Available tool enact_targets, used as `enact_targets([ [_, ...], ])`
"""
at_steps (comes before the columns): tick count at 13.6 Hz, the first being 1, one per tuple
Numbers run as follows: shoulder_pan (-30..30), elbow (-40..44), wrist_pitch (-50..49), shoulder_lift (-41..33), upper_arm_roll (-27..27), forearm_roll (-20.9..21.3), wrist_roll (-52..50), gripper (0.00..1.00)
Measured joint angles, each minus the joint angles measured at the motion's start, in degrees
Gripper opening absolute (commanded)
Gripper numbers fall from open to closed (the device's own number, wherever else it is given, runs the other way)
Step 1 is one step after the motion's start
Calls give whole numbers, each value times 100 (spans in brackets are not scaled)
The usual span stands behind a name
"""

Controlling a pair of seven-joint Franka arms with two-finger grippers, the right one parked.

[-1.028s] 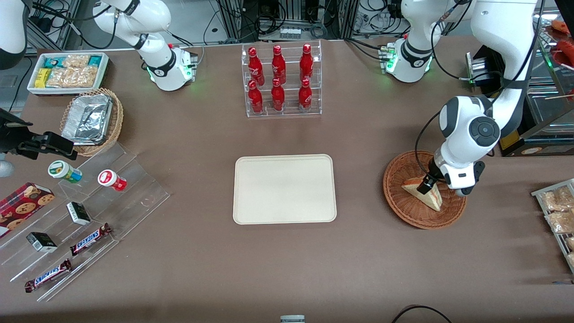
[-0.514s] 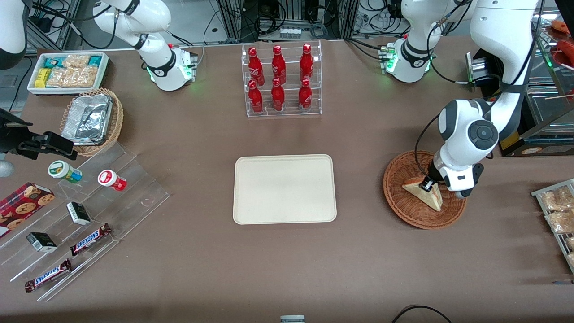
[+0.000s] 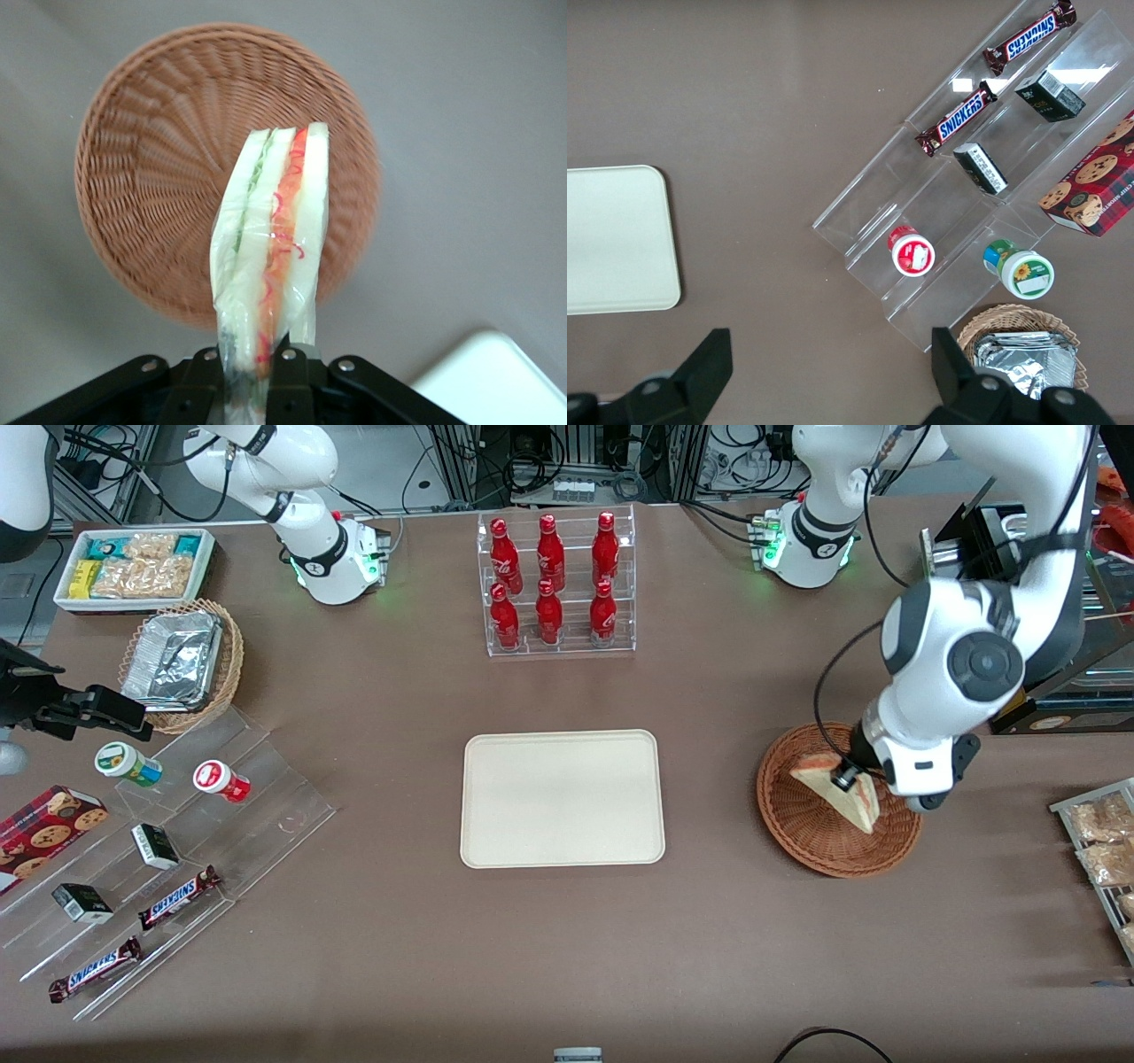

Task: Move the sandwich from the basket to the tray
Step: 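Carry the sandwich with the left gripper over the white tray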

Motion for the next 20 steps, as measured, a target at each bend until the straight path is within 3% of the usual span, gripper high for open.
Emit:
enact_targets([
  [5, -1166, 492, -193, 260, -359, 133, -51, 0],
  [10, -2405, 1304, -168, 1406, -368, 588, -115, 0],
  [15, -3046, 2286, 97, 2642, -360, 848, -115, 0],
  [20, -3341, 2575, 582, 3162, -357, 1054, -115, 0],
])
